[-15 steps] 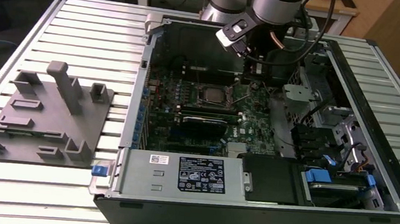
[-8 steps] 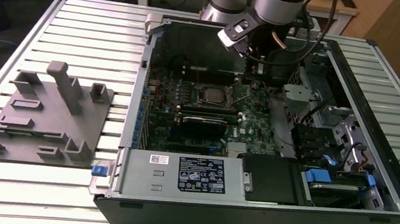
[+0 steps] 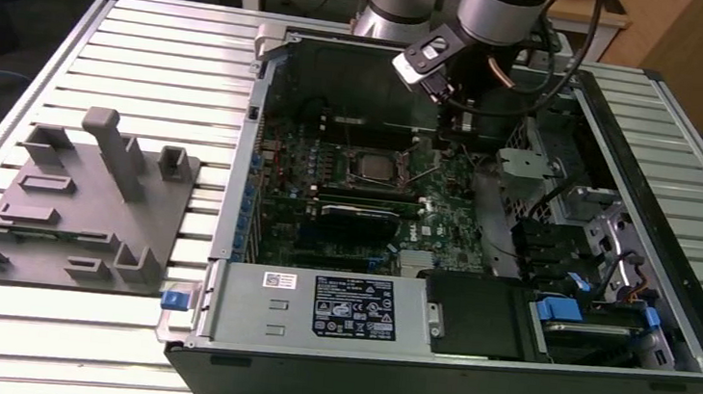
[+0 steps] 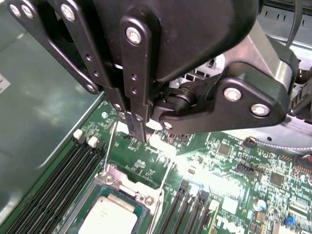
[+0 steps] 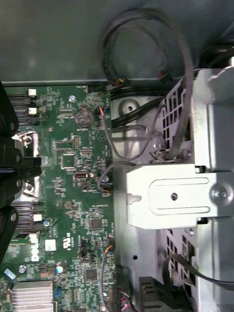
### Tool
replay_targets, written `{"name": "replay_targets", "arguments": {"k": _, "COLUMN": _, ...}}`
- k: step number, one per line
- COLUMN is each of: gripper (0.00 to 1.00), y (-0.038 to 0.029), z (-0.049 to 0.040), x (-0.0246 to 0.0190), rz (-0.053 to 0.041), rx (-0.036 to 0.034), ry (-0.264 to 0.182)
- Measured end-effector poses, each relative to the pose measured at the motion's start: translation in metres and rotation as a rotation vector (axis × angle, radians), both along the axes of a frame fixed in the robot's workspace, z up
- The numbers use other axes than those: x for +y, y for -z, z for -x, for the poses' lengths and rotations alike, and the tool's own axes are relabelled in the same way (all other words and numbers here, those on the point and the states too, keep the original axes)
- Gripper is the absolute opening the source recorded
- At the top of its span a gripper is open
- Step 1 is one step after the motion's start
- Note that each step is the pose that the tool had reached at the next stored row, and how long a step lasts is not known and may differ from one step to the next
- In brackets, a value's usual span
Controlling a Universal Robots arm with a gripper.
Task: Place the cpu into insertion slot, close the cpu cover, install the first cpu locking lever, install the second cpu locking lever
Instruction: 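Close the cpu cover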
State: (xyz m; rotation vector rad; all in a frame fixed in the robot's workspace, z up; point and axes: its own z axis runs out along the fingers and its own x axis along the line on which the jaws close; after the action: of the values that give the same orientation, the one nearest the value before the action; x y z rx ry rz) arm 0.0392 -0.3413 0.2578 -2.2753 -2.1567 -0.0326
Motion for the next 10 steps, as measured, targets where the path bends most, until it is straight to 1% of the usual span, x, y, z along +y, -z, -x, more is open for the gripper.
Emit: {"name": "replay_targets", "arguments": {"k": 10, "gripper": 0.10, "y": 0.0002, "z": -0.0160, "x": 0.0000, "rz": 0.0000, "rx": 0.0000, "ry": 0.000}}
